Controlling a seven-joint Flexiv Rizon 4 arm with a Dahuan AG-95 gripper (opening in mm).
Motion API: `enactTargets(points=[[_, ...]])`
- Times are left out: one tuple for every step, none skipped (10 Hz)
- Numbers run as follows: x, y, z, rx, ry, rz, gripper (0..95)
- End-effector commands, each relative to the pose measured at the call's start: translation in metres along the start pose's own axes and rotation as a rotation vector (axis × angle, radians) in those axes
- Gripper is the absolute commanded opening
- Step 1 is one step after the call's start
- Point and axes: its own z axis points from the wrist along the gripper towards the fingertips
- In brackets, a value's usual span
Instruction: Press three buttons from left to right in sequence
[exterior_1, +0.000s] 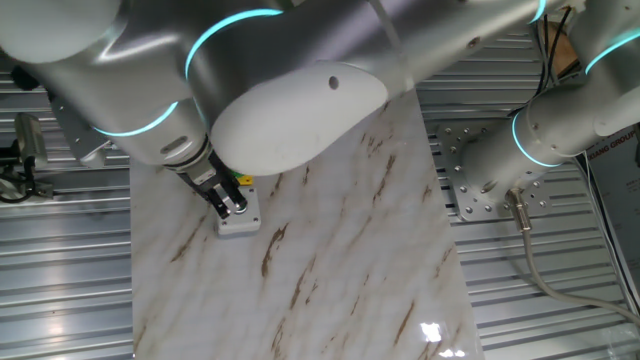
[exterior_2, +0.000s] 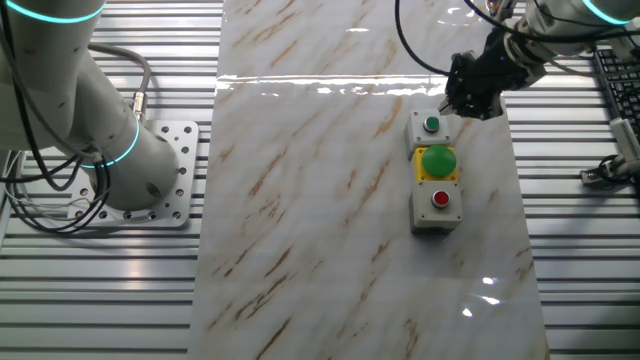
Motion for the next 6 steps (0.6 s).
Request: enactTargets(points=[[-0.0042, 0.0045, 0.0017, -0.016, 0.013, -0.054, 0.0], [-0.005, 0.0062, 0.0019, -0.019, 0.013, -0.053, 0.0], [-0.0052, 0.0082, 0.0006, -0.021, 0.021, -0.049, 0.0], [-0.0046, 0.0091, -0.0015, -0.029, 0.04, -0.043, 0.0], [-0.0042, 0.0097, -0.003, -0.033, 0.045, -0.045, 0.0], [-0.0039, 0.0102, -0.0041, -0.037, 0.049, -0.051, 0.0]])
